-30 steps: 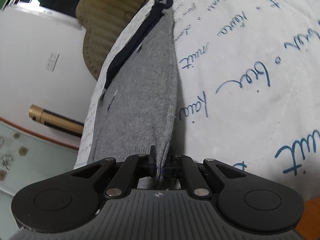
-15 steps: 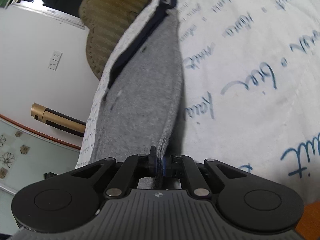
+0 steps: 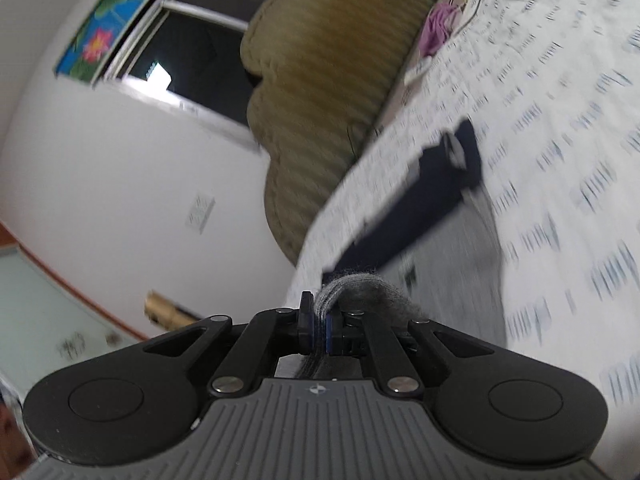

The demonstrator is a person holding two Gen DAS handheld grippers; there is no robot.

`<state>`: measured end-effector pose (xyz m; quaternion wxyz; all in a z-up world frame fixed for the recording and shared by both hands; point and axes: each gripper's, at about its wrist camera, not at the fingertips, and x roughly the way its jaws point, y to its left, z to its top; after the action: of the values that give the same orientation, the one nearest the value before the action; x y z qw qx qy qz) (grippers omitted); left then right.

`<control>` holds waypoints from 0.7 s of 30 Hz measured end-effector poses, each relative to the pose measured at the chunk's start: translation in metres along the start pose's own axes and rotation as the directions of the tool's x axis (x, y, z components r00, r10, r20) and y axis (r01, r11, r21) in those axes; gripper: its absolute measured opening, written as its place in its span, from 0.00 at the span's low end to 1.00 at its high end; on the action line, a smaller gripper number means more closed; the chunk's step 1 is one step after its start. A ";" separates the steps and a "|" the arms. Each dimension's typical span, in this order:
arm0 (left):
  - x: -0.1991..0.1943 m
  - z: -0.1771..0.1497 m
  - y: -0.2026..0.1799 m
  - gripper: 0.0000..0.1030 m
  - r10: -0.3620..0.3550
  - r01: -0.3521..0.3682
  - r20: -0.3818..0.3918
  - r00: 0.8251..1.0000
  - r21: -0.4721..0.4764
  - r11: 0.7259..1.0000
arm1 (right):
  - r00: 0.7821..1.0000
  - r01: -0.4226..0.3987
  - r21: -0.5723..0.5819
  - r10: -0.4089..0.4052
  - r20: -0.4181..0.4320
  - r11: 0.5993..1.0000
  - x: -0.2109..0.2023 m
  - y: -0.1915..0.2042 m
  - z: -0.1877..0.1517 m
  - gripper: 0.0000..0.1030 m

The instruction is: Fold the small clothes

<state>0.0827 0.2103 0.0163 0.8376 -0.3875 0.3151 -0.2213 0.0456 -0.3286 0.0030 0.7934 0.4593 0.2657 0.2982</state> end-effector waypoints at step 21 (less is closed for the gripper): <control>0.158 0.134 0.044 0.72 0.177 -0.190 0.100 0.979 0.148 0.971 | 0.981 0.185 0.101 -0.189 0.039 0.978 0.181 -0.122 0.132 0.41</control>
<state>0.2932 0.2074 -0.0074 0.8951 -0.2989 0.2947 -0.1501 0.2890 -0.3231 -0.0746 0.8009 0.4773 0.3026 0.1977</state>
